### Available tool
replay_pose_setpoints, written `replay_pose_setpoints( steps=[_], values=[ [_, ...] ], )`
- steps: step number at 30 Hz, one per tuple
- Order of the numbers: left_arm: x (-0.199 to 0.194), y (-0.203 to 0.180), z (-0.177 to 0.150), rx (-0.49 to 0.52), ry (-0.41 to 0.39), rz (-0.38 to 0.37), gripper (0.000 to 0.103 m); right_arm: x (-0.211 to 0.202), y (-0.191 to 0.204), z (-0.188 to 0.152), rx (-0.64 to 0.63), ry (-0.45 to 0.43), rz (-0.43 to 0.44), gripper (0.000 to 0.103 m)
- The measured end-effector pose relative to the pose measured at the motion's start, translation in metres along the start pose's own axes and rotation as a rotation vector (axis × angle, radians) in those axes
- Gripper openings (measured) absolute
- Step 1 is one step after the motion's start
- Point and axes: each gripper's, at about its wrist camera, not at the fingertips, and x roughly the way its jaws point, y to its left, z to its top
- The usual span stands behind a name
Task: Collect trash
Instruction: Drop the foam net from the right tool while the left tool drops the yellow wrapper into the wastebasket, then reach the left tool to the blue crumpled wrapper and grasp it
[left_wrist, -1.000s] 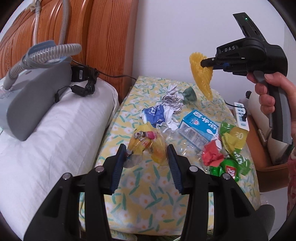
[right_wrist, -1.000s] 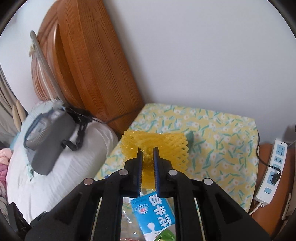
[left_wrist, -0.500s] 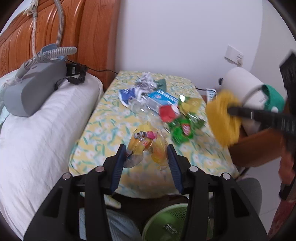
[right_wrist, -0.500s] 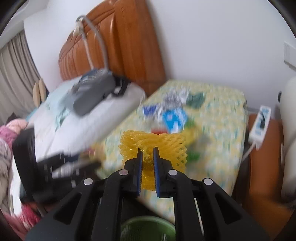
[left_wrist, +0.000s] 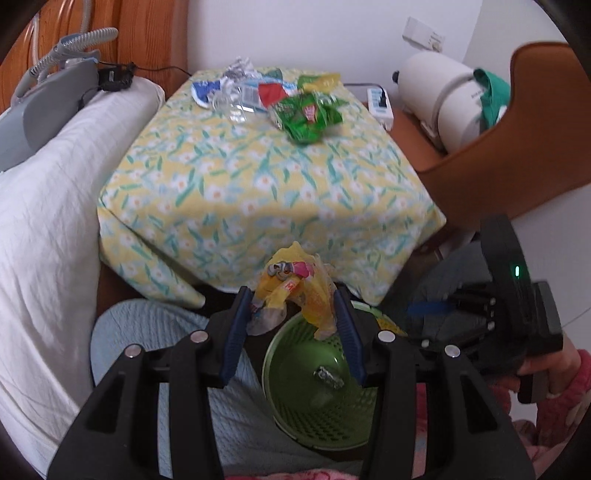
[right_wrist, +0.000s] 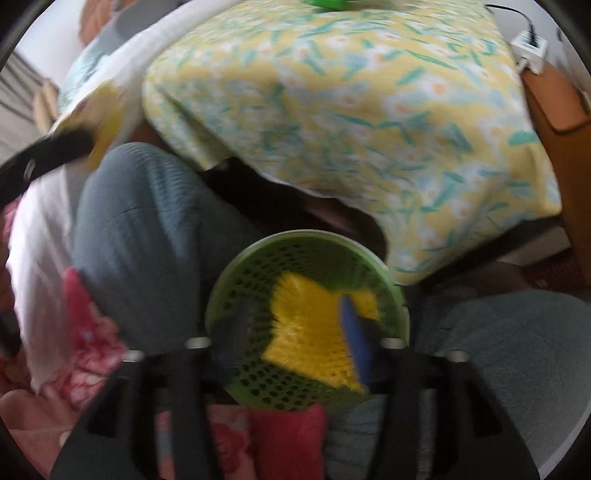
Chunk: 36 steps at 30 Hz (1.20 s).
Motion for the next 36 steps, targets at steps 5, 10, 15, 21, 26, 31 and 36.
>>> replay_pose_setpoints(
  steps=[5,10,15,21,26,31,36],
  values=[
    [0.01,-0.006,-0.017,0.014,0.047,-0.021,0.045,-0.03,-0.011,0.008,0.052,-0.106,-0.014,0.081],
    [0.024,-0.02,-0.026,0.04,0.096,-0.057,0.045,-0.048,-0.02,0.008,0.061,-0.159,-0.057,0.084],
    [0.037,-0.037,-0.03,0.075,0.143,-0.096,0.046,-0.057,-0.029,0.008,0.07,-0.179,-0.085,0.088],
    [0.035,-0.05,-0.031,0.106,0.129,-0.083,0.095,-0.063,-0.037,0.006,0.092,-0.188,-0.1,0.089],
    [0.028,-0.042,-0.022,0.076,0.109,-0.053,0.095,-0.062,-0.041,0.006,0.105,-0.187,-0.096,0.089],
    [0.017,-0.022,-0.006,0.034,0.05,0.002,0.095,-0.066,-0.038,0.009,0.105,-0.196,-0.092,0.089],
    [0.01,0.003,0.016,-0.003,-0.011,0.073,0.095,-0.072,-0.035,0.02,0.092,-0.217,-0.094,0.089]
  ],
)
